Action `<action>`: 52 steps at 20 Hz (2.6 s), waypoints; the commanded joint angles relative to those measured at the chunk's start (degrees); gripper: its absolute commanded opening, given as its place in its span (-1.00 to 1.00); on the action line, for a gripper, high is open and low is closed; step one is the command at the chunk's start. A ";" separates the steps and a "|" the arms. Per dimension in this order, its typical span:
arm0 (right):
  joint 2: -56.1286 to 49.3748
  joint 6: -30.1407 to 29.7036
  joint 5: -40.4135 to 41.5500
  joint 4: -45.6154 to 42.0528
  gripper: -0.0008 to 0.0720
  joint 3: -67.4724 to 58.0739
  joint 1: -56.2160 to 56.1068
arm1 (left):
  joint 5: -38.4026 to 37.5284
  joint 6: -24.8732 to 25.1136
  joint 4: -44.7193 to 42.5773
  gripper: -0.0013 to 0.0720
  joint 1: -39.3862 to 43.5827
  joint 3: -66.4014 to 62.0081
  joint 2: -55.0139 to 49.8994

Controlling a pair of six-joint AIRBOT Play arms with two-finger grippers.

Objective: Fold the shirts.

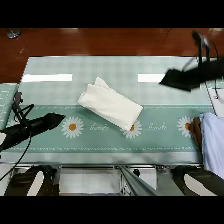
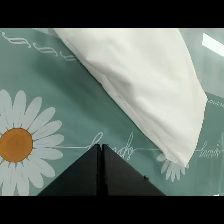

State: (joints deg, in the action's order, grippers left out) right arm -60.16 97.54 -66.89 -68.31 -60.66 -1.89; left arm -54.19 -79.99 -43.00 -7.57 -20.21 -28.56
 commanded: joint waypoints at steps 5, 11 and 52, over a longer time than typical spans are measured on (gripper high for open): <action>5.49 -10.62 22.77 36.50 0.71 40.59 2.73 | -0.24 -0.22 0.02 -0.89 3.93 0.02 -0.44; -14.69 -19.32 16.98 43.82 0.71 30.05 -4.81 | -0.24 -0.20 0.00 -0.89 4.13 0.02 -1.84; 22.71 1.16 -37.68 -36.83 -0.72 2.93 60.67 | -0.26 1.97 0.61 -0.89 4.13 0.02 -1.84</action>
State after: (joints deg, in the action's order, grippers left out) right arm -44.71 97.17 -105.75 -99.24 -69.97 51.77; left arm -54.43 -78.24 -42.39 -3.44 -20.21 -30.37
